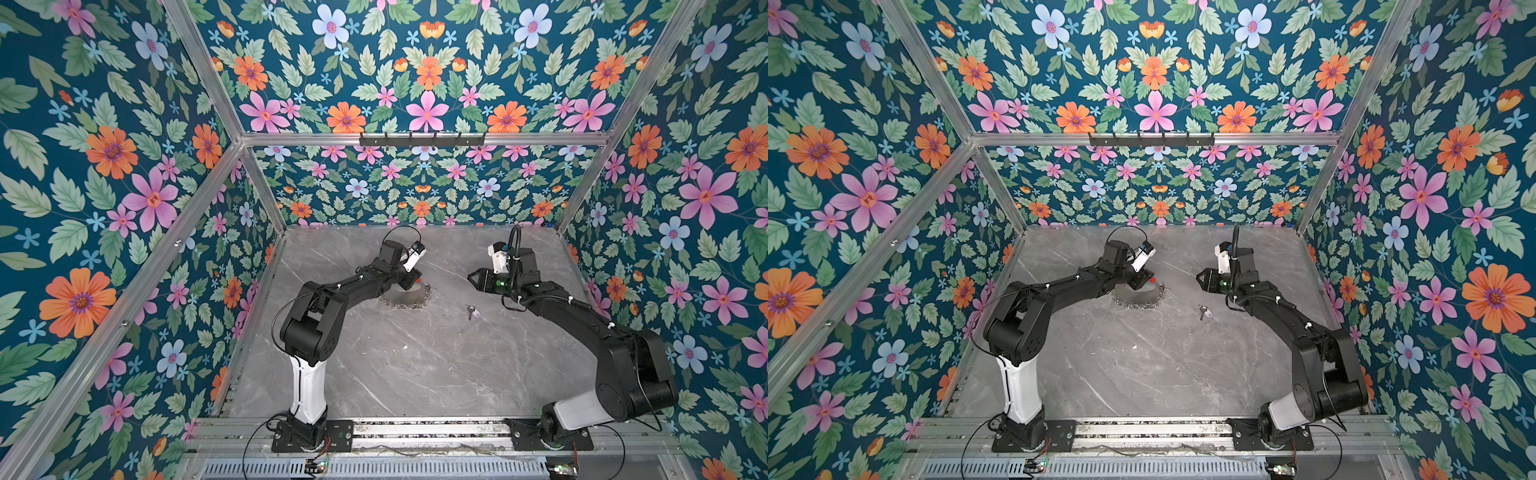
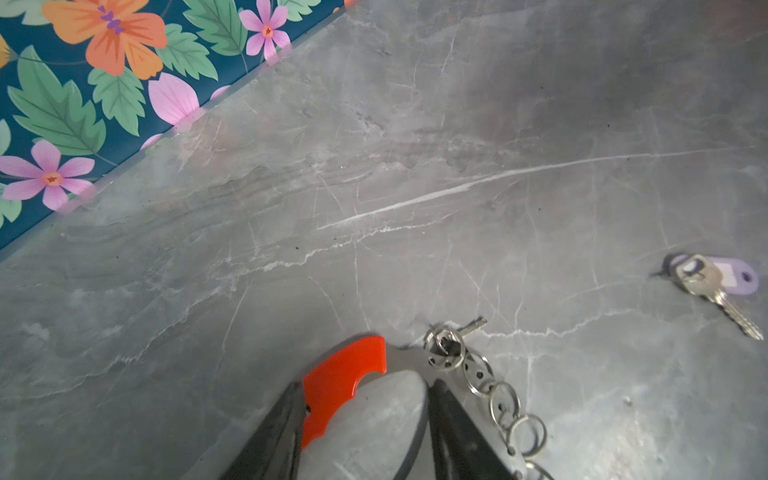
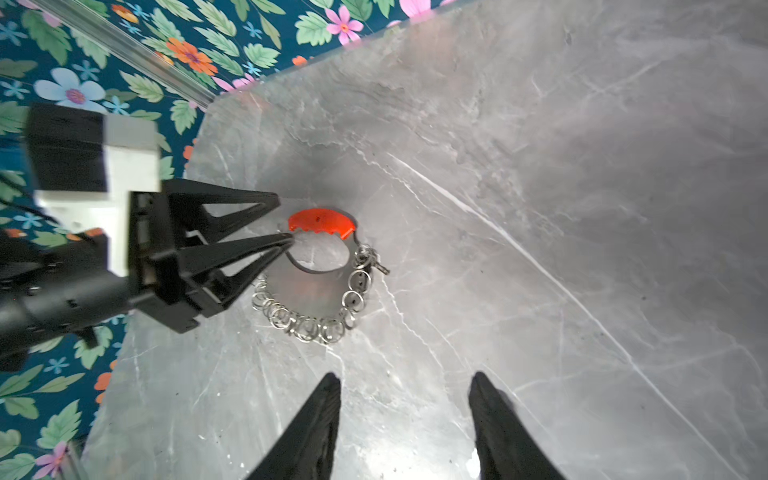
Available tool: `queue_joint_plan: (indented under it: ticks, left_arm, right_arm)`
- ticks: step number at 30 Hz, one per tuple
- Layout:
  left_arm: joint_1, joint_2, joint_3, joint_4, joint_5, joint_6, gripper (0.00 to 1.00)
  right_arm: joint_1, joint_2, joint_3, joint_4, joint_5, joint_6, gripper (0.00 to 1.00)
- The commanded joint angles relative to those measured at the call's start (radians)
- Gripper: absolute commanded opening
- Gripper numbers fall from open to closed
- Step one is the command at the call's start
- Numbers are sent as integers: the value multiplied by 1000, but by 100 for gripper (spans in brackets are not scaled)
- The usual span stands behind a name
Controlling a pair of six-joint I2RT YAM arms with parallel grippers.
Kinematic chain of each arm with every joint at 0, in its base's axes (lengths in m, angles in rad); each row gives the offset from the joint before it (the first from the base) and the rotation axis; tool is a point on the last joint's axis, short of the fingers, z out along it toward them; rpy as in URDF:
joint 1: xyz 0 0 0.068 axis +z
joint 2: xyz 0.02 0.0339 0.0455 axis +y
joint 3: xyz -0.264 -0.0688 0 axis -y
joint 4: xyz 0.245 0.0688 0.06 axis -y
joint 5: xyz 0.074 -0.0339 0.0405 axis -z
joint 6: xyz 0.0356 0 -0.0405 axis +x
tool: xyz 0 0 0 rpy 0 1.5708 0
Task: Put the keys on the keyring
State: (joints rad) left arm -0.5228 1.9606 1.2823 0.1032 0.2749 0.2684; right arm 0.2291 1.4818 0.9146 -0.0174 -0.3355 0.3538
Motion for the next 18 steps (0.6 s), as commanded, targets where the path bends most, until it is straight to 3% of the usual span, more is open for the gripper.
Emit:
queue_joint_plan:
  ticks: [1, 7, 12, 18]
  left_arm:
    - [-2, -24, -58, 47, 17, -2, 50]
    - [17, -7, -208, 251, 32, -82, 50]
    - [36, 17, -240, 326, 21, -162, 50]
    - [37, 14, -325, 414, 43, -260, 50]
  right_arm:
    - [0, -19, -78, 113, 101, -2, 51]
    - [0, -50, -240, 269, 207, 40, 52]
    - [0, -66, -304, 403, 126, 98, 51]
    - [0, -71, -322, 416, 97, 108, 52]
